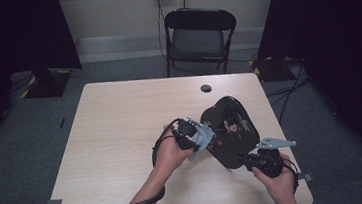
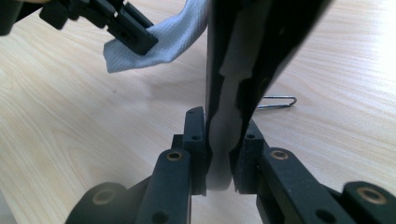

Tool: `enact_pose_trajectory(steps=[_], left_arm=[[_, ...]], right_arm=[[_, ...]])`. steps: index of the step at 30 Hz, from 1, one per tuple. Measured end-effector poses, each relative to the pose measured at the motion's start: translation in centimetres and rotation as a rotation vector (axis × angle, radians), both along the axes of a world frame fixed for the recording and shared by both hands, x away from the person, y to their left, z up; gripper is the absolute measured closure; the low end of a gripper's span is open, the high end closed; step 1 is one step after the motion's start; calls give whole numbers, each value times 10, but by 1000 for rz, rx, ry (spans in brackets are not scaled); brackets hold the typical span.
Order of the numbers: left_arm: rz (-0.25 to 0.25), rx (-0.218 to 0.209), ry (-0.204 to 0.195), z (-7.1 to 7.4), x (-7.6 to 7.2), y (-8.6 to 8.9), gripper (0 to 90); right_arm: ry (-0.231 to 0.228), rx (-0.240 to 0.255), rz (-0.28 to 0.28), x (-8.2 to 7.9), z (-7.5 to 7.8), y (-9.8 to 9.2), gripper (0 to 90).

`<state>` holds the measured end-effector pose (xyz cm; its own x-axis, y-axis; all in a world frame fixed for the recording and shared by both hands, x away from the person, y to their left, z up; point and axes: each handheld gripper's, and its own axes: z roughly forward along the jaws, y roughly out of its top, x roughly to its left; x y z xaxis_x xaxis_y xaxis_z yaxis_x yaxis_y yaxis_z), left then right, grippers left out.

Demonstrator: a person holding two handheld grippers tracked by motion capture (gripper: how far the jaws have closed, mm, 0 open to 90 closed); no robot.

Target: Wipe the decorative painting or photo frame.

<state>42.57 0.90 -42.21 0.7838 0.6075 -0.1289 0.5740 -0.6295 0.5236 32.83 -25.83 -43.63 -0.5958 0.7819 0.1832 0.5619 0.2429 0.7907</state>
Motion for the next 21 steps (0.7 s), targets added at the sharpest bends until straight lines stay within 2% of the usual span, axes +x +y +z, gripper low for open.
enact_pose_trajectory(steps=[12, 21], left_arm=[[-8, 26, 55, -25, -4, -1, 801], [-10, 40, 71, -32, -10, 2, 801]], right_arm=[[0, 2, -2, 0, 0, 1, 792], [-1, 4, -4, 0, 0, 1, 792]])
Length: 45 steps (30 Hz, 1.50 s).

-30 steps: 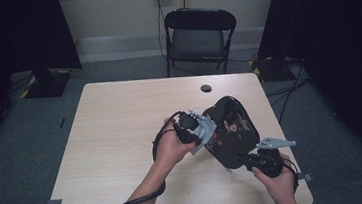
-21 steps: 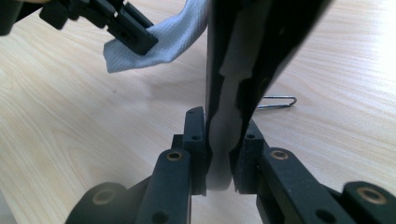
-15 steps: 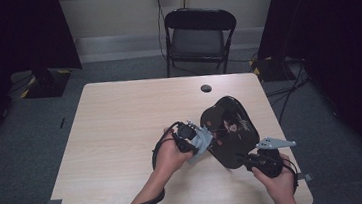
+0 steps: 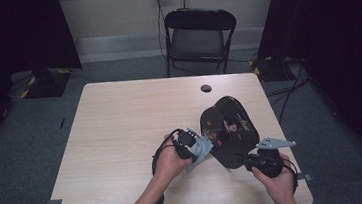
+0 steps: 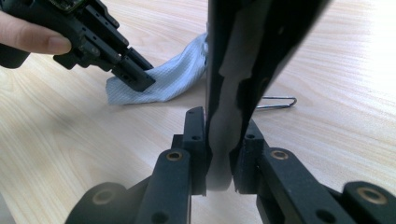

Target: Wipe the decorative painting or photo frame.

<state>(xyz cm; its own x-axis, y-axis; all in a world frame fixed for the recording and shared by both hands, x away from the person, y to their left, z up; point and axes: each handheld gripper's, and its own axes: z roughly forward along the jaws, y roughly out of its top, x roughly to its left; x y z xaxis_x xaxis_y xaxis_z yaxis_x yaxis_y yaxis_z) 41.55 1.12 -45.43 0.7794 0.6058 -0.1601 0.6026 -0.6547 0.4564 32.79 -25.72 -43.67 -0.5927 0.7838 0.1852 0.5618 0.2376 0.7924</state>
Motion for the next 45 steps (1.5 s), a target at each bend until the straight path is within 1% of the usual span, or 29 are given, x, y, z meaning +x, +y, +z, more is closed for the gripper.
enact_pose_trajectory(steps=[1, 2, 4, 7, 10, 11, 14, 15, 18, 19, 21, 24, 26, 27, 28, 30, 31, 32, 33, 34, 36, 38, 41, 42, 44, 45], left_arm=[[-4, 3, -1, 1, 0, 2, 801], [6, -6, 1, 2, 0, 4, 801], [9, -12, 0, 5, 0, 7, 801], [17, -20, -22, 17, 0, 13, 801], [19, -33, -55, 33, 0, 18, 801], [19, -36, -69, 41, 0, 19, 801], [22, -71, -96, 62, 2, 25, 801], [30, -79, -106, 67, 1, 25, 801], [30, -90, -148, 90, 1, 27, 801], [33, -96, -165, 99, 0, 26, 800], [25, -103, -182, 110, 0, 26, 800], [23, -130, -218, 131, 0, 22, 800], [16, -141, -224, 140, 0, 19, 800], [8, -136, -235, 143, 0, 16, 801], [4, -135, -240, 145, 0, 13, 800], [-14, -127, -227, 144, 1, 8, 801], [-17, -124, -229, 143, 1, 5, 800], [-21, -113, -231, 140, 1, 2, 801], [-23, -114, -222, 137, 2, 0, 801], [-27, -122, -214, 132, 2, -2, 801], [-27, -114, -198, 124, 3, -5, 801], [-21, -126, -187, 116, 4, -6, 801], [-20, -119, -170, 103, 6, -7, 800], [-10, -122, -158, 99, 6, -7, 800], [-15, -116, -155, 92, 7, -6, 801], [-12, -116, -143, 89, 7, -6, 801]], right_arm=[[0, -1, -2, 0, 0, 0, 792], [-1, -2, -1, 0, 0, 0, 792], [-1, 1, -3, 0, 0, 1, 792], [0, 1, -4, 0, 0, 1, 792], [0, -3, -3, 0, 0, 1, 792], [1, -2, -3, 0, 0, 1, 792], [1, -3, -5, 0, 0, 2, 792], [0, -6, -5, 0, 0, 2, 792], [1, -2, -5, 0, 0, 2, 792], [0, -4, -4, 0, 0, 2, 792], [-2, -5, -3, 0, 0, 3, 792], [0, -2, -4, 0, 0, 2, 792], [-2, -7, -4, 0, 1, 4, 792], [-1, -5, -5, 0, 0, 4, 792], [-1, -7, -5, 0, 1, 4, 792], [0, -6, -5, 0, 0, 4, 792], [1, -5, -5, 0, 0, 4, 792], [-1, -8, -4, 0, 0, 5, 792], [-2, -11, -3, 0, 1, 5, 792], [-1, -9, -4, 0, 0, 5, 792], [-1, -10, -3, 0, 0, 5, 792], [2, -8, -4, 0, 0, 4, 792], [0, -10, -3, 0, 0, 5, 792], [-1, -13, -2, 0, 1, 5, 792], [4, -7, -5, 0, 0, 4, 792], [1, -10, -3, 0, 0, 4, 792]])
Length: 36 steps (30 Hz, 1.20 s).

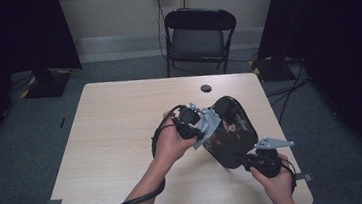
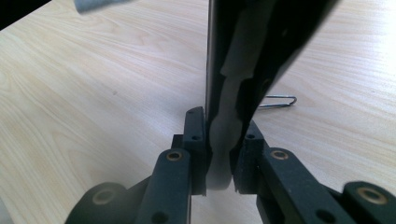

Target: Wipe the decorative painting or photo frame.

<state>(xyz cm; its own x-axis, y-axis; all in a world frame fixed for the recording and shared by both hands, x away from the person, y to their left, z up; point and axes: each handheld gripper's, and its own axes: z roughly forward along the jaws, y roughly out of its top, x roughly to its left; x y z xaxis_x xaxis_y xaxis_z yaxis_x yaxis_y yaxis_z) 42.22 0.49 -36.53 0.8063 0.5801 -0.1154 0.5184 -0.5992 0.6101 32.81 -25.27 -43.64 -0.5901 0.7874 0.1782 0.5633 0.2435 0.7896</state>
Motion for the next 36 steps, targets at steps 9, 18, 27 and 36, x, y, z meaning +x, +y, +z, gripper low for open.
enact_pose_trajectory(steps=[9, 18, 27, 36], left_arm=[[10, 27, 53, -34, -2, 2, 801], [12, 60, 106, -72, -9, 3, 801], [9, 100, 131, -92, -15, 4, 800], [21, 70, 114, -71, -15, 15, 801]], right_arm=[[-3, -4, 0, 0, 0, 1, 791], [1, -2, 4, -1, -1, -1, 791], [3, 3, 6, -2, -1, -3, 787], [-5, 20, 0, -5, 2, -7, 788]])
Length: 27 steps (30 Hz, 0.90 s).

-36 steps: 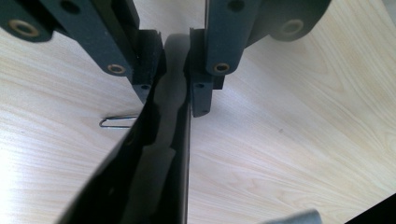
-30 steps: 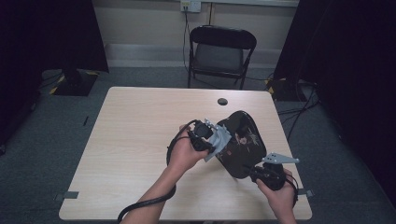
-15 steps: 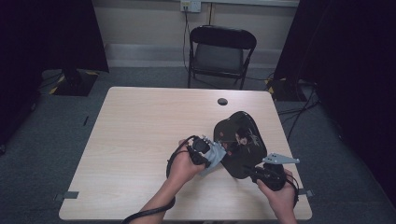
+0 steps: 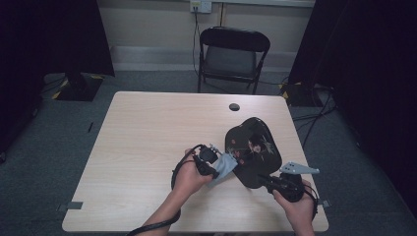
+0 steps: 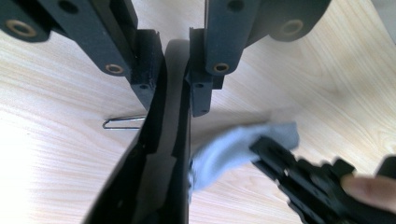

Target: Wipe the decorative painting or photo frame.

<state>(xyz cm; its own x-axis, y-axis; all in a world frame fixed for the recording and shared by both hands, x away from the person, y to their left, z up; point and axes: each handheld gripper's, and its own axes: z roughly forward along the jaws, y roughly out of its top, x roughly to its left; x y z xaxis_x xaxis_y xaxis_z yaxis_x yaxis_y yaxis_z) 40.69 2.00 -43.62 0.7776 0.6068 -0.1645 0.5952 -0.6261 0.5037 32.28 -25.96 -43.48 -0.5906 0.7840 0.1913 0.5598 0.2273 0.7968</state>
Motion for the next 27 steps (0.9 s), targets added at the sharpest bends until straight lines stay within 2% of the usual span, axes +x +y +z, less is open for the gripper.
enact_pose_trajectory(steps=[4, 7, 9, 10, 17, 22, 25, 27], left_arm=[[10, -25, -40, 27, 3, 8, 800], [13, -46, -78, 53, 5, 11, 800], [14, -54, -94, 67, 6, 11, 800], [10, -53, -118, 78, 7, 11, 800], [5, -103, -190, 128, 10, 4, 799], [-16, -99, -207, 144, 11, -5, 799], [-29, -72, -210, 145, 12, -11, 800], [-31, -72, -204, 141, 13, -12, 800]], right_arm=[[3, 0, 0, 0, 0, 0, 790], [3, 0, -5, 0, 0, 0, 790], [6, -1, -6, 0, 1, 0, 791], [5, -1, -6, 0, 1, 1, 791], [5, -6, -7, 0, 1, 1, 791], [6, -7, -5, 1, 1, 1, 792], [7, -8, -6, 1, 1, 2, 792], [9, -9, -7, 1, 1, 2, 792]])
